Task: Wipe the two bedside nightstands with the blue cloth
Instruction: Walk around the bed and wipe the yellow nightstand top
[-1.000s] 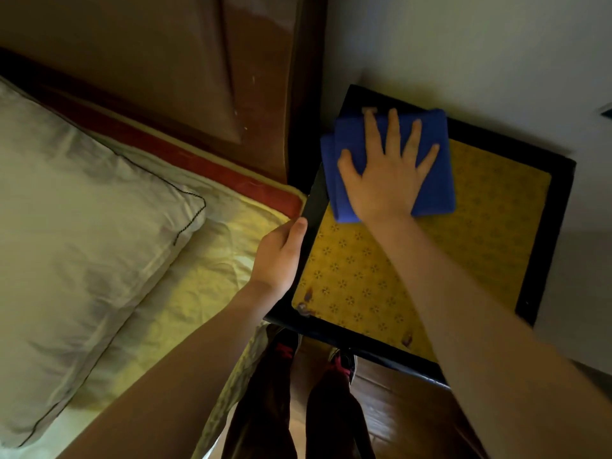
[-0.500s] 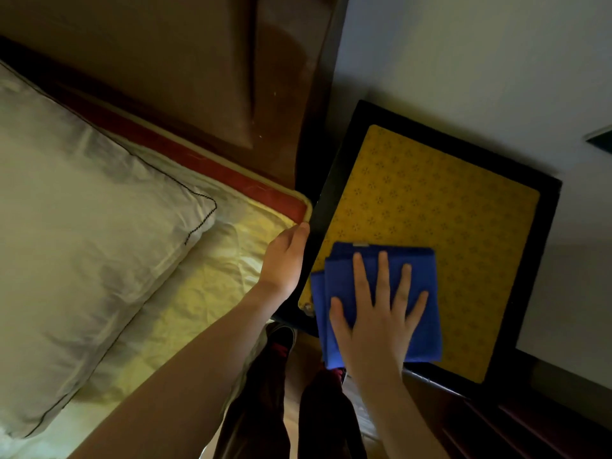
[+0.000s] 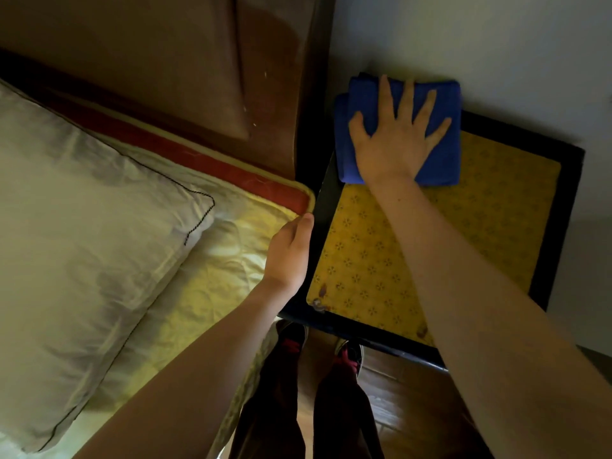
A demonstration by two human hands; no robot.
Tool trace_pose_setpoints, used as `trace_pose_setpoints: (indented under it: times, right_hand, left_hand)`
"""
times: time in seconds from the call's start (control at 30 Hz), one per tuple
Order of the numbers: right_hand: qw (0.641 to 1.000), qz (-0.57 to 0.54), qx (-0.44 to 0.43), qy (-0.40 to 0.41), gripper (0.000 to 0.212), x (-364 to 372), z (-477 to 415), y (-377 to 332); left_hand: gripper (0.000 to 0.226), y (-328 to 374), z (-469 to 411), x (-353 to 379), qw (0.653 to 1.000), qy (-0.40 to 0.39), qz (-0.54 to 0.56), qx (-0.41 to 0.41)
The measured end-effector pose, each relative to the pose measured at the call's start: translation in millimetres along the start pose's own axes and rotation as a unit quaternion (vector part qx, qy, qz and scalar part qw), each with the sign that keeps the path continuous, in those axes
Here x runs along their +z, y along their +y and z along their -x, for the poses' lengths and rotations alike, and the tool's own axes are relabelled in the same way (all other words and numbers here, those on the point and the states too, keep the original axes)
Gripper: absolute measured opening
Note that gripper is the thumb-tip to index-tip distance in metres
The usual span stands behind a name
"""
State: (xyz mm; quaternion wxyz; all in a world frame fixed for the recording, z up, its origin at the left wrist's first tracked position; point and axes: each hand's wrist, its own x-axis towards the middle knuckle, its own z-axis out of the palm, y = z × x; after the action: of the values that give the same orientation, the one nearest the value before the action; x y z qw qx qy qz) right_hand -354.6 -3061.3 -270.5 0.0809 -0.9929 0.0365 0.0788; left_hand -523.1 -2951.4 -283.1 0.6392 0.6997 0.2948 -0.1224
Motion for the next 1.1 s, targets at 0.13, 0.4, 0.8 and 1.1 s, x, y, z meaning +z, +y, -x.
trace_pose_setpoints:
  times: [0.13,0.4,0.8,1.1]
  right_hand:
    - [0.999,0.014,-0.027,0.011,0.067,4,61,18]
    - [0.998,0.048,-0.004,-0.048,0.074,28,252,44]
    - [0.999,0.003,0.031,0.019,0.068,5,24,-1]
    - [0.998,0.005,-0.038,0.044,0.066,1,52,56]
  left_hand:
    - [0.044,3,1,1,1.000,0.004,0.000,0.005]
    - [0.035,12,4,0,0.999,-0.002,0.019,-0.039]
    - [0.038,4,0,0,1.000,-0.007,0.010,0.010]
    - [0.035,-8,-5,-1,1.000,-0.018,0.004,0.003]
